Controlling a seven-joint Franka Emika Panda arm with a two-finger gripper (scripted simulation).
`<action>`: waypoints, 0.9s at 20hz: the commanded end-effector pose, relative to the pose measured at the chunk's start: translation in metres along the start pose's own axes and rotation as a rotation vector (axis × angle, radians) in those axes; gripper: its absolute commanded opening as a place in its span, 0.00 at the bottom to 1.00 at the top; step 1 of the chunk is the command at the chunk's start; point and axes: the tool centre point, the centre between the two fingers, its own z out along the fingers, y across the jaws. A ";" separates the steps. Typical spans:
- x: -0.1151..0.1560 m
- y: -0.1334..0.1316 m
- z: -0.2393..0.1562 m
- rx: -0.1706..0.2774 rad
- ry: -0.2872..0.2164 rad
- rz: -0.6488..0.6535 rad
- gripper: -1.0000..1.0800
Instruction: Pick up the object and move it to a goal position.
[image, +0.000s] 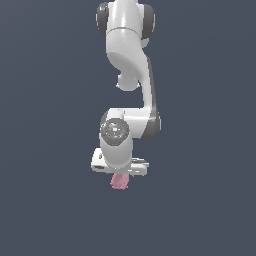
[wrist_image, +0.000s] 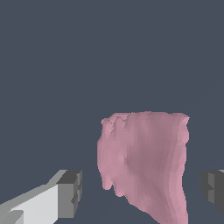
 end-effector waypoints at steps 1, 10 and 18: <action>-0.001 0.000 0.015 0.000 -0.001 0.000 0.96; 0.001 0.000 0.027 0.000 -0.001 0.000 0.96; 0.001 0.000 0.027 0.000 -0.001 0.000 0.00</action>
